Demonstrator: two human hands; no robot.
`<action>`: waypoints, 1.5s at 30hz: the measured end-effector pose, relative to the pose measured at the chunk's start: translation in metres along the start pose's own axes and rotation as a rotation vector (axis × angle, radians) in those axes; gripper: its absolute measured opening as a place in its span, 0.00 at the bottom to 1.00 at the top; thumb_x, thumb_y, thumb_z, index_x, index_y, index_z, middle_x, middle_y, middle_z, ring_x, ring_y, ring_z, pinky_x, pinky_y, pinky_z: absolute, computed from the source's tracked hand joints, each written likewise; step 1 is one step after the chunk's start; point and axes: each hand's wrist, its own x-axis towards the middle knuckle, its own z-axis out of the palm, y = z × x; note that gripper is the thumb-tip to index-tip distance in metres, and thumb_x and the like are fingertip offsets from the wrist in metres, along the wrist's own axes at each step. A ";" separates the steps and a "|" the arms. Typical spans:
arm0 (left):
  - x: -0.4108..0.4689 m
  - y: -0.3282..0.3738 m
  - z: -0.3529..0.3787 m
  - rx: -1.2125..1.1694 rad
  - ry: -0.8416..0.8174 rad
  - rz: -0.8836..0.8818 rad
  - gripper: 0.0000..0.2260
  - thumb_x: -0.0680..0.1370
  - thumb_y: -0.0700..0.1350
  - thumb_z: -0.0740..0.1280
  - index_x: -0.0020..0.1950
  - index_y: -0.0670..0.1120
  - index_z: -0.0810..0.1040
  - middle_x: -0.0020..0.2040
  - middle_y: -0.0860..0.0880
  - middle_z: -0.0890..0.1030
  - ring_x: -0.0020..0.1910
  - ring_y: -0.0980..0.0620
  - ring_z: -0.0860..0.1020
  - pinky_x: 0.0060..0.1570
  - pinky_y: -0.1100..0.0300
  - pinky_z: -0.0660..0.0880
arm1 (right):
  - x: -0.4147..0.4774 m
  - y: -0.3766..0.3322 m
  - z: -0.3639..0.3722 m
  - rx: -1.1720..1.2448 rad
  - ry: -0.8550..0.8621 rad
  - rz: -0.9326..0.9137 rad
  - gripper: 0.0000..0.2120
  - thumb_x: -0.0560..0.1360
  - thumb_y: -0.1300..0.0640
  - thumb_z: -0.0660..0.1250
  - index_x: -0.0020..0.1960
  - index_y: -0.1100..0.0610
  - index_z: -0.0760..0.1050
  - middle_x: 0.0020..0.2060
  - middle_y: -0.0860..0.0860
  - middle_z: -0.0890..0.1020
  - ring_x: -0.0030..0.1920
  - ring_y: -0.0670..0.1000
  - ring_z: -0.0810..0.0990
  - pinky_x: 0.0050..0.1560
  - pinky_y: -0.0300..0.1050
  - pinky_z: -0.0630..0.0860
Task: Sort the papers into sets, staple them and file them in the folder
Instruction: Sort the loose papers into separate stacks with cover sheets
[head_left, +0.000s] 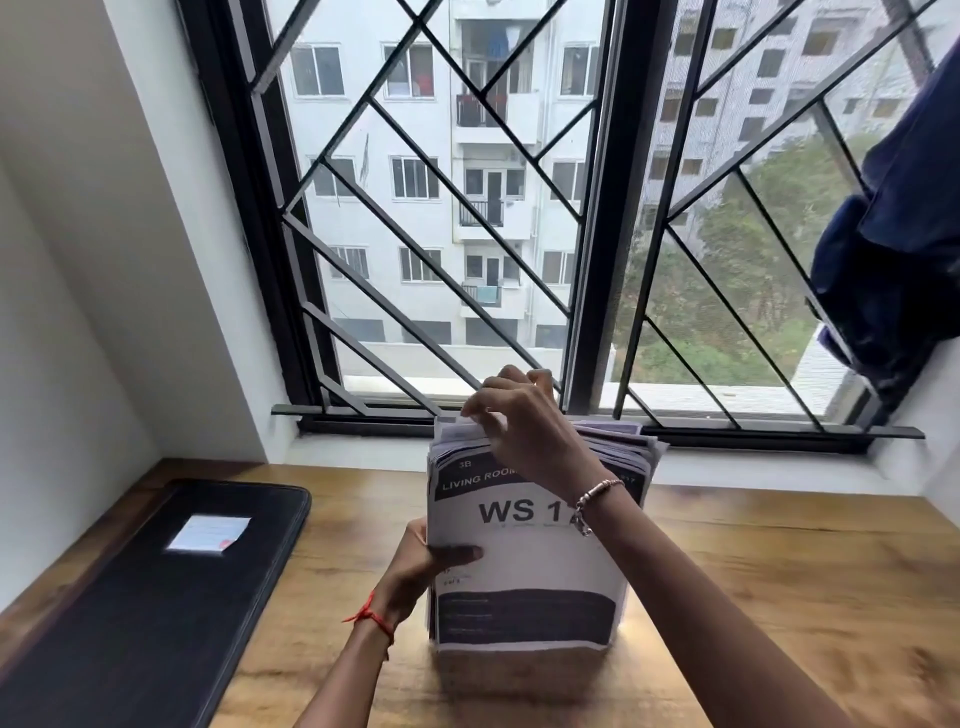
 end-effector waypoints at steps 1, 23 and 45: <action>0.000 0.000 0.000 0.002 0.004 -0.002 0.29 0.53 0.43 0.79 0.53 0.38 0.81 0.49 0.41 0.84 0.48 0.42 0.82 0.43 0.55 0.79 | -0.001 -0.001 -0.001 0.009 -0.008 -0.005 0.05 0.72 0.66 0.68 0.44 0.59 0.82 0.41 0.50 0.84 0.45 0.51 0.76 0.49 0.45 0.56; -0.003 0.001 0.001 -0.007 -0.027 0.039 0.26 0.53 0.41 0.79 0.50 0.43 0.83 0.50 0.40 0.83 0.48 0.45 0.82 0.45 0.55 0.79 | -0.029 -0.007 0.007 -0.306 -0.261 0.023 0.37 0.74 0.33 0.39 0.64 0.58 0.68 0.55 0.54 0.78 0.54 0.54 0.76 0.56 0.52 0.68; -0.004 -0.004 0.002 -0.029 0.018 0.023 0.27 0.52 0.46 0.78 0.49 0.41 0.82 0.49 0.40 0.84 0.46 0.45 0.82 0.48 0.52 0.80 | -0.049 0.023 -0.015 -0.393 0.185 0.199 0.32 0.72 0.32 0.54 0.62 0.57 0.67 0.54 0.53 0.77 0.53 0.52 0.76 0.56 0.55 0.72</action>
